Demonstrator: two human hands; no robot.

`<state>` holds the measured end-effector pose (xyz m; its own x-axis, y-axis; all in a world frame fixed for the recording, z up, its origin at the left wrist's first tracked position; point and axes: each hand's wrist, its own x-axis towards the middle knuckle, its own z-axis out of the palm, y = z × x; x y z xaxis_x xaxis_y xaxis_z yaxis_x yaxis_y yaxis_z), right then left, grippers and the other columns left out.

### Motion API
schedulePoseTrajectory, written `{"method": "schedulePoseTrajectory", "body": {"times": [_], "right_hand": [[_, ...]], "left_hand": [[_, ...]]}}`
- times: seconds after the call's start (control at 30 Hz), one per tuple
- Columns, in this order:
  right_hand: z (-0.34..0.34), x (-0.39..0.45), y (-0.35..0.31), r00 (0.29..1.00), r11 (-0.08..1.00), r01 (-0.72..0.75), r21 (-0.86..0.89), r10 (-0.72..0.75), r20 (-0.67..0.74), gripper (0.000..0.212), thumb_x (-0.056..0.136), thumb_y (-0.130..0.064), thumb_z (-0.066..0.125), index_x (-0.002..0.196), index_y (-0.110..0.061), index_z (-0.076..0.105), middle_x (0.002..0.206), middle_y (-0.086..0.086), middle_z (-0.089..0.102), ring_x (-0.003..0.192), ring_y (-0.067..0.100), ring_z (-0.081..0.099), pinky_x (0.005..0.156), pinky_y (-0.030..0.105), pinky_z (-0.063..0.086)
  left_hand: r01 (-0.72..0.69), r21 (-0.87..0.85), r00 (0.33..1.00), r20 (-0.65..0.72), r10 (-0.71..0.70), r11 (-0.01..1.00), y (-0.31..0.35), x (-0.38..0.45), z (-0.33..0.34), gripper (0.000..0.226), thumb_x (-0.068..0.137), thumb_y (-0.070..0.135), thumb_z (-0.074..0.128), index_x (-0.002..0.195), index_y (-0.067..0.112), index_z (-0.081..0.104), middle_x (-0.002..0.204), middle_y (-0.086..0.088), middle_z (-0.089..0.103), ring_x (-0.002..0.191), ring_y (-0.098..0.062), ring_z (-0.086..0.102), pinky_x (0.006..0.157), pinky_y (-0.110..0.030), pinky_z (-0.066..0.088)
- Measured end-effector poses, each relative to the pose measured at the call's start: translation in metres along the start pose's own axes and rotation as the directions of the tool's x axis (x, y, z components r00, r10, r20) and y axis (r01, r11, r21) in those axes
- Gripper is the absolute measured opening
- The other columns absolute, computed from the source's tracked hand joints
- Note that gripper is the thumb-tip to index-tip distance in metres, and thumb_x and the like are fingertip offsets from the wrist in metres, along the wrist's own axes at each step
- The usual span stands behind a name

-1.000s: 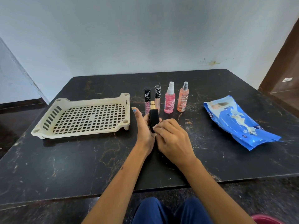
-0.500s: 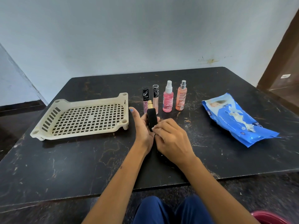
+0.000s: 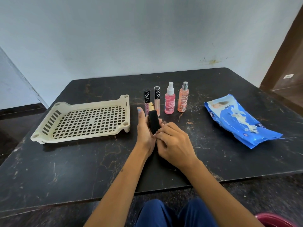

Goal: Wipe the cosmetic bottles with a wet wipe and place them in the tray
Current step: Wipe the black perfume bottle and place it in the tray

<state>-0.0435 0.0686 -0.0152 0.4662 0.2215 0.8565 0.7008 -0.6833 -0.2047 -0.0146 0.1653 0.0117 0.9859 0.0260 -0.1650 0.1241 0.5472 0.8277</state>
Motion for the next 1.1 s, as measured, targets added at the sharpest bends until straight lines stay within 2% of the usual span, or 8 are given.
{"method": "schedulePoseTrajectory", "body": {"times": [0.13,0.27,0.33,0.47,0.63,0.73,0.9,1.1], "right_hand": [[-0.006,0.005,-0.002,0.932,0.939,-0.302,0.168,0.327,-0.154,0.02,0.08,-0.007,0.055,0.075,-0.007,0.074,0.079,0.0,0.069,0.076,0.011,0.061,0.07,0.019,0.05],[-0.017,0.014,0.01,0.541,0.521,-0.728,0.445,0.836,-0.092,0.024,0.08,-0.003,0.064,0.084,-0.025,0.074,0.076,-0.012,0.069,0.062,-0.001,0.059,0.061,0.016,0.045],[-0.017,0.015,0.015,0.481,0.45,-0.763,0.465,0.875,-0.057,0.023,0.081,-0.006,0.068,0.088,-0.027,0.073,0.078,-0.012,0.07,0.063,-0.003,0.059,0.06,0.011,0.044],[-0.011,0.023,0.01,0.609,0.569,-0.696,0.438,0.791,-0.059,0.017,0.084,-0.002,0.067,0.095,-0.014,0.074,0.083,-0.01,0.07,0.074,-0.004,0.063,0.066,0.005,0.044],[0.006,0.03,0.008,0.776,0.736,-0.562,0.378,0.627,-0.068,0.026,0.085,0.001,0.057,0.102,-0.014,0.069,0.092,-0.005,0.07,0.083,0.008,0.067,0.076,0.03,0.056],[0.014,0.024,0.011,0.879,0.859,-0.435,0.272,0.471,-0.081,0.033,0.08,0.001,0.055,0.105,-0.011,0.072,0.101,-0.004,0.07,0.095,0.011,0.062,0.085,0.024,0.051],[0.018,0.017,0.009,0.915,0.901,-0.349,0.259,0.387,-0.112,0.025,0.081,-0.006,0.054,0.095,-0.005,0.075,0.096,0.003,0.072,0.093,0.011,0.062,0.086,0.015,0.048],[0.02,0.018,0.009,0.924,0.916,-0.315,0.248,0.356,-0.142,0.031,0.081,-0.006,0.051,0.102,0.0,0.072,0.103,0.008,0.069,0.095,0.019,0.063,0.087,0.023,0.05]], "left_hand": [[-0.019,0.049,0.999,-0.043,0.021,0.999,-0.003,0.002,-0.001,0.033,0.095,0.033,0.046,0.102,0.002,0.053,0.071,-0.009,0.056,0.055,-0.013,0.058,0.055,-0.023,0.05],[-0.036,0.08,0.998,-0.039,0.039,0.996,-0.001,0.0,0.0,0.028,0.101,0.019,0.036,0.116,-0.002,0.045,0.078,-0.013,0.06,0.066,-0.02,0.064,0.061,-0.026,0.056],[-0.025,0.066,0.999,-0.025,0.027,0.997,0.0,-0.002,0.001,0.033,0.101,0.018,0.034,0.121,-0.006,0.045,0.083,-0.016,0.062,0.074,-0.024,0.066,0.067,-0.029,0.058],[-0.005,0.029,1.0,0.01,0.004,1.0,-0.001,-0.003,0.0,0.041,0.102,0.02,0.03,0.127,-0.009,0.044,0.095,-0.021,0.067,0.083,-0.026,0.068,0.075,-0.033,0.058],[0.001,0.005,0.999,0.048,-0.001,1.0,0.001,-0.004,-0.003,0.032,0.102,0.02,0.03,0.116,0.007,0.056,0.089,-0.01,0.069,0.079,-0.02,0.067,0.068,-0.03,0.057],[0.013,-0.001,0.999,0.052,-0.013,1.0,0.001,-0.004,-0.004,0.032,0.101,0.019,0.03,0.116,0.011,0.057,0.098,-0.009,0.067,0.087,-0.019,0.064,0.074,-0.03,0.054],[0.047,-0.067,0.997,0.058,-0.043,0.997,0.003,-0.001,-0.008,0.034,0.101,0.019,0.029,0.12,0.008,0.055,0.096,-0.01,0.066,0.08,-0.016,0.066,0.066,-0.029,0.056],[0.05,-0.024,0.994,0.098,-0.048,0.998,0.002,-0.003,-0.006,0.034,0.101,0.018,0.029,0.107,0.012,0.061,0.086,-0.006,0.07,0.073,-0.013,0.07,0.061,-0.025,0.055]]}}
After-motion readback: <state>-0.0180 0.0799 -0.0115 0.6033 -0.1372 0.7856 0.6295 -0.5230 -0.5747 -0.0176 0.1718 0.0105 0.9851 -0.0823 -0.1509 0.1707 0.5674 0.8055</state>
